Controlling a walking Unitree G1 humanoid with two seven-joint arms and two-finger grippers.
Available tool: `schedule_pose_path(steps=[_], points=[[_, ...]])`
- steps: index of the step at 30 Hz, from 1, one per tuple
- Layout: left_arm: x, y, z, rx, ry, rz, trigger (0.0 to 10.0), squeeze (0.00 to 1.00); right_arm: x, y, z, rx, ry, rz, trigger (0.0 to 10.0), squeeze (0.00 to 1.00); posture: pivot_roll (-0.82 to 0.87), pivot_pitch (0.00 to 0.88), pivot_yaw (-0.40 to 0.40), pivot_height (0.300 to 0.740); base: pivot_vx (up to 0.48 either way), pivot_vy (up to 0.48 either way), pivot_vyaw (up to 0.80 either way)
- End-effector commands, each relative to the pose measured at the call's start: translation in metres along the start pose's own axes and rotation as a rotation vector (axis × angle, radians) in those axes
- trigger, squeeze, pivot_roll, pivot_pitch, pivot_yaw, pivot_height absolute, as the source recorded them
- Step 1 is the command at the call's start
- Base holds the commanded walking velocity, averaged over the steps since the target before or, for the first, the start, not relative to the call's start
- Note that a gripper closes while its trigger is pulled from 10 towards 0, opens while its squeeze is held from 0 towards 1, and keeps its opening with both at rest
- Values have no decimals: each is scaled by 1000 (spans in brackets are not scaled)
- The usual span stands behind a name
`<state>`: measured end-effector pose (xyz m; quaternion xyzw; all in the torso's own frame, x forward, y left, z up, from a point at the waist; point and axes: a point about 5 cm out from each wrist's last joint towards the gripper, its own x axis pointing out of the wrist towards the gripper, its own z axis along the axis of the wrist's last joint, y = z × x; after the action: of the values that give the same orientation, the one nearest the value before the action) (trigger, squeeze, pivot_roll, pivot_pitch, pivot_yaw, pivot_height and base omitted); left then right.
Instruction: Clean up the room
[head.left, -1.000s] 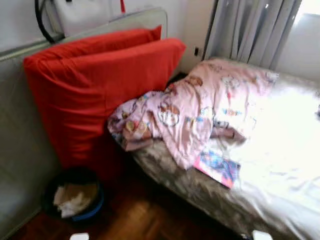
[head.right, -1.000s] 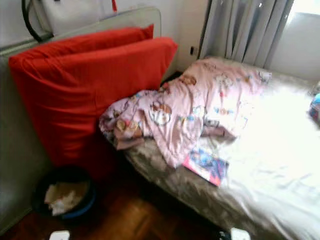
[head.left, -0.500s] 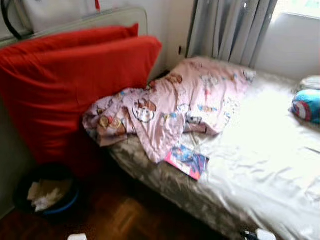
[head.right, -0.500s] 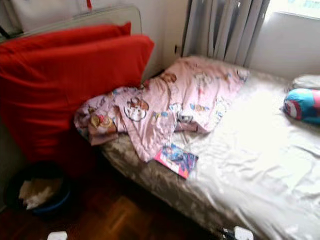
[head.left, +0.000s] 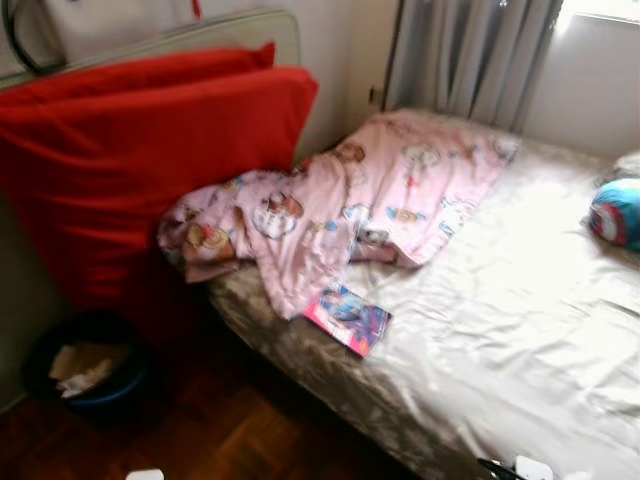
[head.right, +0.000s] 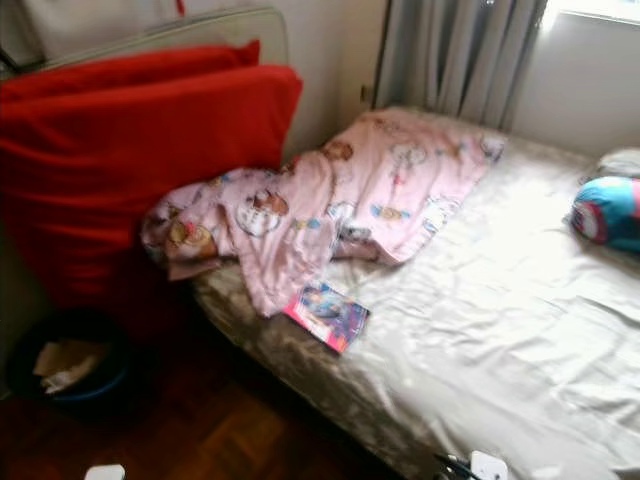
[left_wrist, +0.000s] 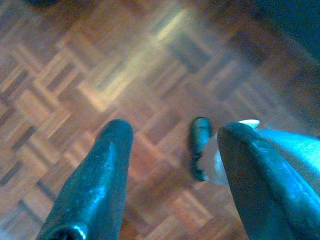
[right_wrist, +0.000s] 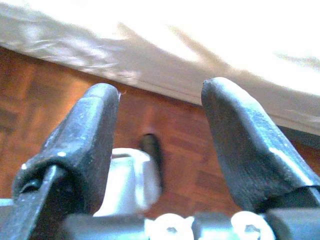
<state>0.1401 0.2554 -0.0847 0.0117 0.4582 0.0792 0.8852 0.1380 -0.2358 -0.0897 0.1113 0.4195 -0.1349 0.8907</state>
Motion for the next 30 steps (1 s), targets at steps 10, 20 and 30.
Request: schedule_pose_path(steps=[10,20,30], points=[[2,-4,3,-6,-2,-11,10000,0,-1,-3,-3,-3,17,-7,10000,0,24,11,-13,740,0,-298,-431],[5,-8,14,0,-17,-14,10000,0,-1,-2,-3,0,18,-4,10000,0,26,10,-7,740,0,-342,-714],[12,-48,27,11,-28,-53,10000,0,0,-2,-2,-1,18,-3,10000,0,27,10,-8,740,0,-268,-703]])
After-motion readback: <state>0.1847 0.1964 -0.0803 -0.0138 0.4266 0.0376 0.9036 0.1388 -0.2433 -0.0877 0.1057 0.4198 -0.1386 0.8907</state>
